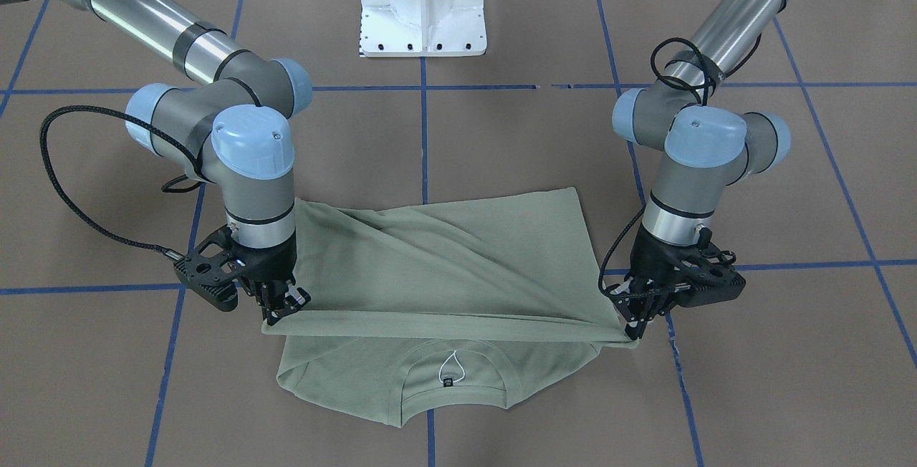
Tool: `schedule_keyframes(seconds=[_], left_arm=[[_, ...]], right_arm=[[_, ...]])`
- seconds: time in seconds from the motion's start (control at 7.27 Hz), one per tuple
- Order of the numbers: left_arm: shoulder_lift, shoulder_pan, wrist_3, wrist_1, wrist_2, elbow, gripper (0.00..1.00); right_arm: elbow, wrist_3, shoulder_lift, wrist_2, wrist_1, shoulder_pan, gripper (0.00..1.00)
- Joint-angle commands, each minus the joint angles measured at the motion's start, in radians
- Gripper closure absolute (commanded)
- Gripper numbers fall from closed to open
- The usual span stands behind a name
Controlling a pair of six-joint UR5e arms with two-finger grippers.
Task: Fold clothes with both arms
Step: 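Lay the hem down near the collar and open both grippers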
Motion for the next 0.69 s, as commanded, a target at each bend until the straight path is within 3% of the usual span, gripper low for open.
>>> schedule_keyframes(seconds=[0.0,0.14,0.28,0.41,0.55], left_arm=[[-0.006,0.001,0.0,-0.01,0.001,0.013,1.0],[-0.009,0.002,0.0,-0.01,-0.001,0.013,1.0],[-0.01,0.002,0.0,-0.01,-0.001,0.015,0.91],[-0.009,0.004,-0.002,-0.011,-0.001,0.016,0.81],[-0.009,0.005,-0.002,-0.014,-0.001,0.024,0.6]], right_arm=[[-0.053,-0.004,0.006,0.0,0.045,-0.001,1.0],[-0.08,-0.002,0.006,0.0,0.082,-0.001,1.0],[-0.084,-0.004,0.004,0.0,0.087,-0.001,1.0],[-0.082,-0.004,0.006,0.0,0.087,-0.001,1.0],[-0.082,-0.007,0.006,0.0,0.088,-0.001,0.88]])
